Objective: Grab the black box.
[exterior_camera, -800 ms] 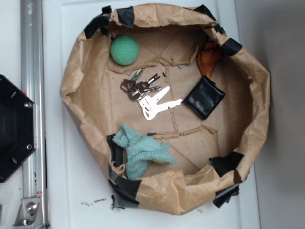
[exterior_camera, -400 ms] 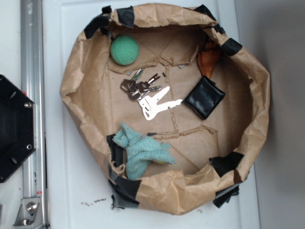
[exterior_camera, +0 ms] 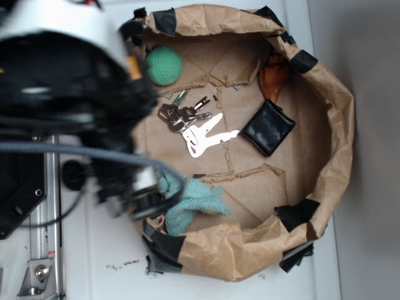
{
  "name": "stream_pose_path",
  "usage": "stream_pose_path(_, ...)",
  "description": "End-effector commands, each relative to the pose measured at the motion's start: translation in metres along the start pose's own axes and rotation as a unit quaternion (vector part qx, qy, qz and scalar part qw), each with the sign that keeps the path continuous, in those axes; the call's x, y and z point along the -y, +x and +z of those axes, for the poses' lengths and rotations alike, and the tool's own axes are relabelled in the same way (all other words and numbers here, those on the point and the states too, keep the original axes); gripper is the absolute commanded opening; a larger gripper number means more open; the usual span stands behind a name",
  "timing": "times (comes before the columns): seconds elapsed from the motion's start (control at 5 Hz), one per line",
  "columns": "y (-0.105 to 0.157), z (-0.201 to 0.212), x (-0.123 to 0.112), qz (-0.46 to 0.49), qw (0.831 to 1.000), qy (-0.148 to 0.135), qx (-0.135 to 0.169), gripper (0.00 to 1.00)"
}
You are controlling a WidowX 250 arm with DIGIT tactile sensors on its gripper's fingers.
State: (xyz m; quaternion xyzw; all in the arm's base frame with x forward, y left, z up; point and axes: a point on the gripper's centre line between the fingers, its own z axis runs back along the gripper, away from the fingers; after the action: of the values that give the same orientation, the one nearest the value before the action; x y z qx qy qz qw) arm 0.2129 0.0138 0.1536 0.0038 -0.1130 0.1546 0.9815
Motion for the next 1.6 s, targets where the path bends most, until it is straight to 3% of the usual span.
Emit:
stream_pose_path(0.0,0.053,-0.051,0.016,0.090,0.996,0.009,0.026,1.00)
stream_pose_path(0.2,0.079,-0.065,0.028,0.111,0.993,0.027,0.031,1.00)
stream_pose_path(0.4,0.092,-0.109,0.027,0.119,0.991,-0.062,-0.011,1.00)
stream_pose_path(0.6,0.095,-0.119,0.027,0.126,0.992,-0.006,-0.019,1.00)
stream_pose_path(1.0,0.095,-0.119,0.027,0.126,0.992,-0.006,-0.019,1.00)
stream_pose_path(1.2,0.095,-0.119,0.029,0.094,0.995,0.020,-0.009,0.00)
stream_pose_path(1.4,0.092,-0.118,0.029,0.089,0.996,0.019,-0.010,0.00)
